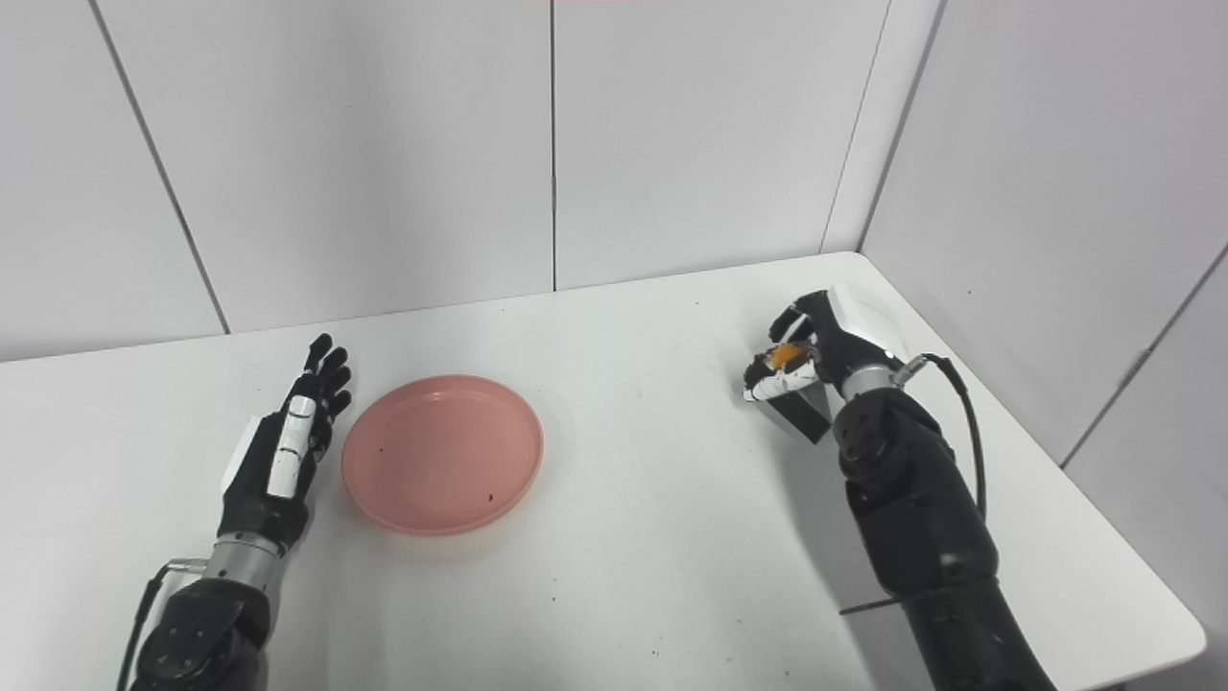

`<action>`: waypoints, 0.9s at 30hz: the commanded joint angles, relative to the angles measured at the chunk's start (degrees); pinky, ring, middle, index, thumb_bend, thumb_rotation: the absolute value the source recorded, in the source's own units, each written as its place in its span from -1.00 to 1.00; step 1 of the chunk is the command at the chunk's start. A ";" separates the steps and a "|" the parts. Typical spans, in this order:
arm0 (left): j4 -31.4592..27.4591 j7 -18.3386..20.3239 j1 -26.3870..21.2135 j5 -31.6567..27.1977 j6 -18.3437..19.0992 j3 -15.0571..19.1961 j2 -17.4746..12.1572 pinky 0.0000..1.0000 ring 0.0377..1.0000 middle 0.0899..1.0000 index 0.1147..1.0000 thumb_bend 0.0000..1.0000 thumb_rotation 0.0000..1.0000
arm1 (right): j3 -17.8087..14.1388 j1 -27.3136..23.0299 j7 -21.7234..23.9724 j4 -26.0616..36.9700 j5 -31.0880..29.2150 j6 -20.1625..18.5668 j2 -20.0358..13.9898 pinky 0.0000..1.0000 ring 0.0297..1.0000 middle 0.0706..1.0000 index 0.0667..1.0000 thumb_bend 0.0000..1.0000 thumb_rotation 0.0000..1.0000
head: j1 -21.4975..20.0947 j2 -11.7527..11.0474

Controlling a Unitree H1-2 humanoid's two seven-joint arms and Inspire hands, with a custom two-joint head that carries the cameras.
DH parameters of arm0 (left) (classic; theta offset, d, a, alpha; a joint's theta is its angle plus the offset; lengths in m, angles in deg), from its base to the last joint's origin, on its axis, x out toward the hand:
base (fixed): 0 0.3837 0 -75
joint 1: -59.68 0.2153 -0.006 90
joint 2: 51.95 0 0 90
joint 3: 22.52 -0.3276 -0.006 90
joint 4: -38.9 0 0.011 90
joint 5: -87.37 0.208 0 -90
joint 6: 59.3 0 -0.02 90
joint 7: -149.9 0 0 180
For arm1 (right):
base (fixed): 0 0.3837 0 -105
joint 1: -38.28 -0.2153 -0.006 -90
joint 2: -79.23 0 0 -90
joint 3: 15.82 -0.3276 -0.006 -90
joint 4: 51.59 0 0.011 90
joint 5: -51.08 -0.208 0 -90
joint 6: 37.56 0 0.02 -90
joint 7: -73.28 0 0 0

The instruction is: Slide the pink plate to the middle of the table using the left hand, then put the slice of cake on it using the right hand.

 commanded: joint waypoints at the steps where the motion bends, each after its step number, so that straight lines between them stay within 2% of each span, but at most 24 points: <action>1: 3.88 -0.84 6.25 0.40 -1.38 -0.19 0.21 0.97 1.00 1.00 1.00 0.16 1.00 | -0.05 -0.95 -2.36 2.95 -1.80 3.61 -1.21 -0.65 -0.57 -0.14 -0.11 0.06 -1.00 | 1.47 -0.34; 4: 3.87 -1.17 6.32 0.73 -1.27 -0.40 0.54 0.97 1.00 1.00 1.00 0.13 1.00 | 0.54 -0.43 -1.50 5.98 -5.19 4.96 -0.55 -0.53 -0.40 -0.22 -0.07 0.05 -1.00 | 2.71 -0.67; 5: 4.03 -1.41 6.32 0.85 -1.26 -0.44 0.69 0.97 1.00 1.00 1.00 0.12 1.00 | 0.75 -0.27 -0.93 6.50 -7.18 6.66 -0.51 -0.50 -0.37 -0.25 -0.05 0.04 -1.00 | 3.94 -1.16; 6: 4.34 -1.68 6.29 1.02 -1.33 -0.46 0.87 0.97 1.00 1.00 1.00 0.11 1.00 | 1.01 -0.14 -0.51 6.98 -8.87 8.07 -0.40 -0.37 -0.25 -0.21 -0.06 0.05 -1.00 | 5.20 -1.72; 11: 5.58 -2.78 6.24 1.55 -2.77 -0.38 1.69 0.89 0.99 1.00 1.00 0.09 1.00 | 3.20 -0.12 1.09 10.93 -13.10 8.58 1.14 -0.06 0.02 -0.04 -0.16 0.05 -1.00 | 7.81 -2.41; 12: 5.65 -2.79 6.28 1.26 -2.94 -0.30 1.92 0.88 0.99 1.00 1.00 0.09 1.00 | 4.41 -0.35 1.12 11.67 -12.67 8.65 1.66 -0.04 0.04 -0.03 -0.17 0.05 -1.00 | 8.48 -2.51; 14: 5.98 -2.89 6.24 0.88 -3.50 -0.16 2.37 0.78 0.98 1.00 1.00 0.09 1.00 | 6.41 -0.79 1.16 12.75 -11.68 8.27 2.55 -0.16 -0.08 -0.08 -0.12 0.05 -1.00 | 9.70 -2.51; 15: 6.18 -2.97 6.19 0.77 -3.78 -0.09 2.57 0.76 0.97 1.00 1.00 0.10 1.00 | 7.16 -0.97 1.22 13.16 -11.40 7.97 2.90 -0.28 -0.19 -0.17 -0.09 0.05 -1.00 | 9.82 -2.51; 20: 7.95 -3.21 5.63 0.43 -5.25 0.41 3.48 0.88 1.00 1.00 1.00 0.15 1.00 | 11.39 -2.48 1.49 13.11 -9.93 10.05 3.92 -0.41 -0.32 -0.27 -0.05 0.05 -1.00 | 12.11 -2.41; 22: 8.29 -3.76 5.59 0.81 -5.52 0.52 3.73 0.86 1.00 1.00 1.00 0.15 1.00 | 12.33 -3.18 1.61 12.72 -10.73 11.21 4.70 -0.43 -0.36 -0.27 -0.05 0.04 -1.00 | 12.73 -2.37; 23: 8.37 -4.11 5.61 1.01 -5.53 0.55 3.83 0.86 1.00 1.00 1.00 0.16 1.00 | 12.93 -3.55 1.76 12.52 -11.00 11.83 5.11 -0.23 -0.21 -0.18 -0.08 0.05 -1.00 | 13.18 -2.37; 26: 8.80 -4.16 5.51 0.51 -5.80 0.75 4.10 0.92 1.00 1.00 1.00 0.16 1.00 | 14.71 -4.78 2.33 12.42 -10.98 11.87 6.62 -0.19 -0.14 -0.12 -0.10 0.05 -1.00 | 13.53 -2.35; 27: 8.95 -4.18 5.45 0.40 -5.88 0.78 4.20 0.93 1.00 1.00 1.00 0.16 1.00 | 15.61 -5.50 2.89 12.80 -10.79 10.76 7.64 -0.24 -0.15 -0.14 -0.09 0.05 -1.00 | 13.84 -2.11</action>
